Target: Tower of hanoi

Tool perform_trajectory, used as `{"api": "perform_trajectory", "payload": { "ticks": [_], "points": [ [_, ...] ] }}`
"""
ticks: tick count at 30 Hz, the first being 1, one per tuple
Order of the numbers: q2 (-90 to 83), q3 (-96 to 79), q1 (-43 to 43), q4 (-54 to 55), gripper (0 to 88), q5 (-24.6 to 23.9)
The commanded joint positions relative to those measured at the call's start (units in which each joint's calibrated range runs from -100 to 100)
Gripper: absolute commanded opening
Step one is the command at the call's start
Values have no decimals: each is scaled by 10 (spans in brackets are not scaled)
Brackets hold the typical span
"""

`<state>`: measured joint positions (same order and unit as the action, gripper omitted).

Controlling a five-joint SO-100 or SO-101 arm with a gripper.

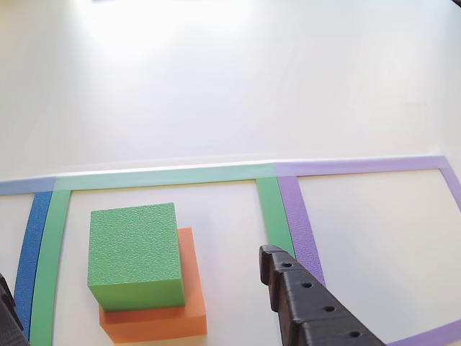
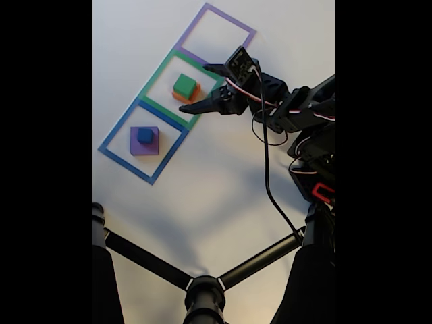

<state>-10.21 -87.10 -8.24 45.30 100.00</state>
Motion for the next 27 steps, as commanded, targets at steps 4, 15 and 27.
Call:
{"api": "perform_trajectory", "payload": {
  "ticks": [4,15,27],
  "points": [
    [37,27,20,53,416,0],
    [101,51,29,96,409,0],
    [137,80,36,101,369,0]
  ]
}}
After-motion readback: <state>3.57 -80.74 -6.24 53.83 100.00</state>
